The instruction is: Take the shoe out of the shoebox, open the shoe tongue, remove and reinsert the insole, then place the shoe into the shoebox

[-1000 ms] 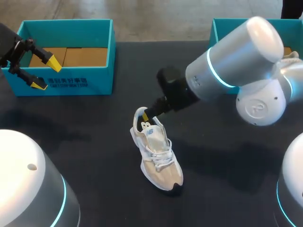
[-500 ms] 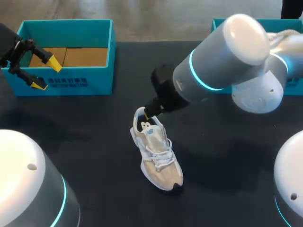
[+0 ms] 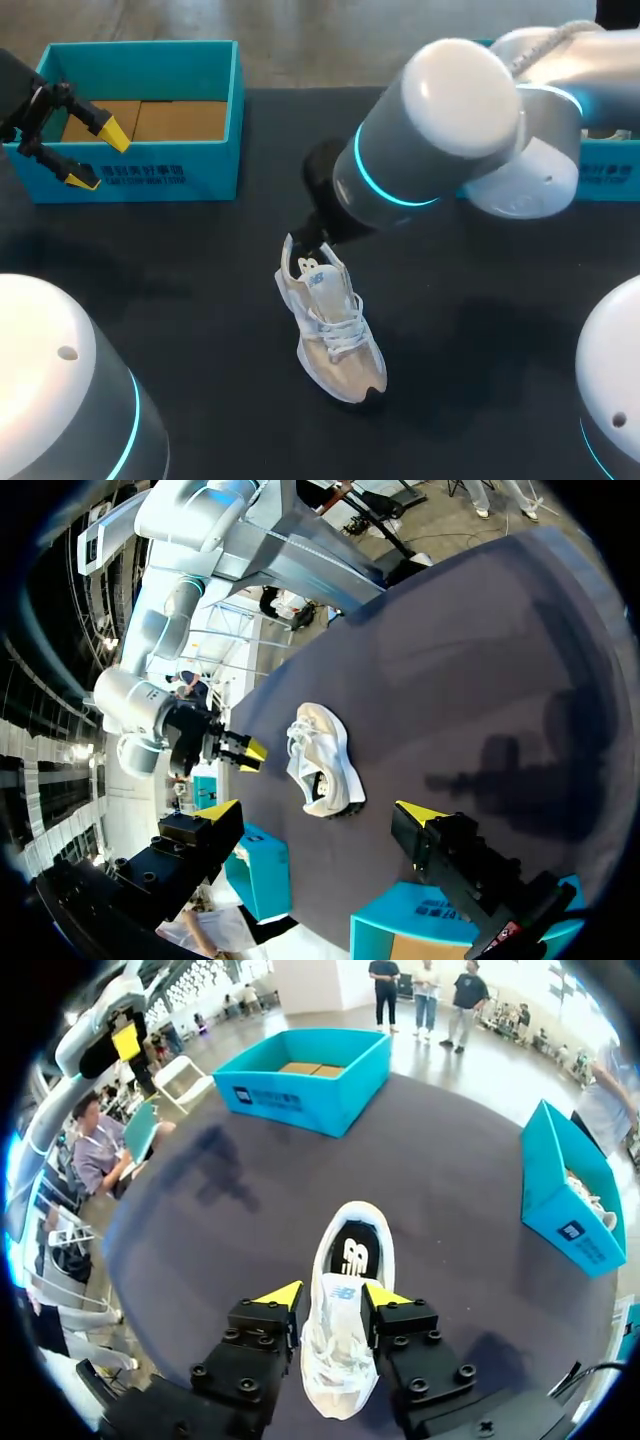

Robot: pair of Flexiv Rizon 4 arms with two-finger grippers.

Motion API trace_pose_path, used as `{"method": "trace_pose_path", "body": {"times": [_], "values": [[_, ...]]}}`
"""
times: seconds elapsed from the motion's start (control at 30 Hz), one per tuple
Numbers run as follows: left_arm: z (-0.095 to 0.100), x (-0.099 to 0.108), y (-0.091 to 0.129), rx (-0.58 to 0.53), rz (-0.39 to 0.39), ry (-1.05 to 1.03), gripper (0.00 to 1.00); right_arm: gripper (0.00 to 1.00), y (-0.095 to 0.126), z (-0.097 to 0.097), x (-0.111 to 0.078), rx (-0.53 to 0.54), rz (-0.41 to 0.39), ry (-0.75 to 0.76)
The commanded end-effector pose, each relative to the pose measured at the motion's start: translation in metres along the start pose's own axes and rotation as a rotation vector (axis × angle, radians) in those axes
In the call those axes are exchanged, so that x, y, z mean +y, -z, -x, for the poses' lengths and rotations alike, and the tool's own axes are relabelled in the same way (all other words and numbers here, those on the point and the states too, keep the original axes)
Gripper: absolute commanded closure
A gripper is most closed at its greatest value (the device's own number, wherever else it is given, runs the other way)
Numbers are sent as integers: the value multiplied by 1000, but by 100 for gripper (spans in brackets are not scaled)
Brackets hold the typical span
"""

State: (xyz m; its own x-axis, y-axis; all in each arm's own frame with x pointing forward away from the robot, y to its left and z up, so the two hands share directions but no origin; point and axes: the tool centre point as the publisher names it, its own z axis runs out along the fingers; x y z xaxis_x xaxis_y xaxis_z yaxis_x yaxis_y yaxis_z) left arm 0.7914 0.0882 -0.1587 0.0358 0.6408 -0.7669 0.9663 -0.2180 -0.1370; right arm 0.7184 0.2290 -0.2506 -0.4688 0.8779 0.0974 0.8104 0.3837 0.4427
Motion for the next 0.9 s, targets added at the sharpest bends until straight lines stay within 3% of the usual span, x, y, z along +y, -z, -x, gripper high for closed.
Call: {"method": "trace_pose_path", "body": {"times": [0.03,0.43,0.63,0.9], "values": [[0,-1,0,2,1,0,0,60,-10,-7,1,-96,4,-6],[0,-1,0,2,1,0,0,59,-40,-15,9,-15,-43,99],[0,-1,0,2,1,0,0,60,-51,-11,16,-21,-74,98],[0,-1,0,2,1,0,0,60,-67,-17,11,-65,-102,89]]}}
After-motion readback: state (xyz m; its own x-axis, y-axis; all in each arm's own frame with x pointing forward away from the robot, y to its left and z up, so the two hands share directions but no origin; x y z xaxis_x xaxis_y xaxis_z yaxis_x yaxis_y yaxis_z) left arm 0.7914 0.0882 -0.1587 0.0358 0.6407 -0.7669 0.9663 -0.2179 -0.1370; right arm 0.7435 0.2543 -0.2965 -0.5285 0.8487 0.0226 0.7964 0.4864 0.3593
